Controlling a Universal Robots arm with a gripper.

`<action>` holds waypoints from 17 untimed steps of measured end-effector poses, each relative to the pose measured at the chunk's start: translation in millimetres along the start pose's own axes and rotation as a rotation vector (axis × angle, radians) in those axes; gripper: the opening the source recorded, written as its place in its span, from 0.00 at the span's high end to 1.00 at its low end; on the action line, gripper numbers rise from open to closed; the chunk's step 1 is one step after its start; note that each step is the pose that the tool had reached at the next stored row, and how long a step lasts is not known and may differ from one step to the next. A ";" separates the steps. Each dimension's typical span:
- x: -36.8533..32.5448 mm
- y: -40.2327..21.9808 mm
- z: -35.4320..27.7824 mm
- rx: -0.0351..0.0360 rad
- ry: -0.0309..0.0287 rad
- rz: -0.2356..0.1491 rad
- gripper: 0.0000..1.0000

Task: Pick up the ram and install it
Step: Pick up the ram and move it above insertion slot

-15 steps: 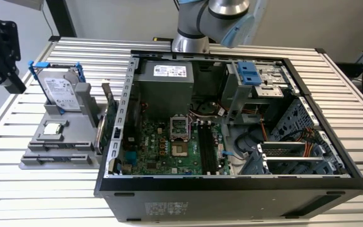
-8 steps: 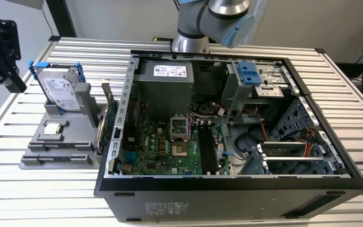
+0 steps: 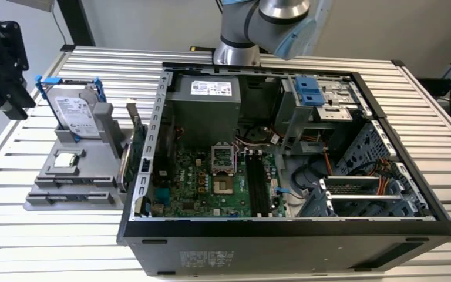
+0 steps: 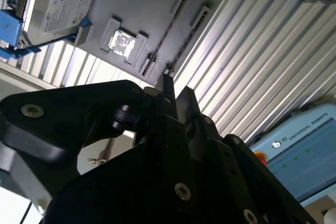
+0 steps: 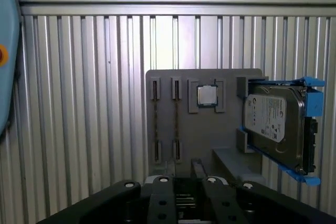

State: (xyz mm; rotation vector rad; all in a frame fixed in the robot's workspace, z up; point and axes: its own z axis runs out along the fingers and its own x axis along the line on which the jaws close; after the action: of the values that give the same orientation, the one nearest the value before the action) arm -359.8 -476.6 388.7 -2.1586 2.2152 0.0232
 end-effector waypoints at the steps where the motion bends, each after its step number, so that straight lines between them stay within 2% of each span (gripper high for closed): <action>1: 0.0 0.0 0.0 0.0000 0.0000 0.000 0.00; 7: 0.0 0.0 0.0 -0.0003 0.0000 -0.002 0.00; 8: 0.1 -0.1 0.3 -0.0062 0.0001 -0.002 0.00; 9: 0.1 -0.1 0.6 -0.0176 0.0003 -0.001 0.00; 10: 0.1 -0.1 1.2 -0.0233 0.0000 -0.001 0.00; 11: 0.1 0.0 2.3 -0.0248 -0.0011 -0.001 0.00; 13: 0.2 0.0 4.4 -0.0244 -0.0011 -0.001 0.00; 17: 0.5 0.0 10.0 -0.0189 -0.0014 -0.003 0.00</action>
State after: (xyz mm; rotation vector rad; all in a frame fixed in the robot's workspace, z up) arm -359.6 -476.6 378.7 -2.1705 2.2202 0.0457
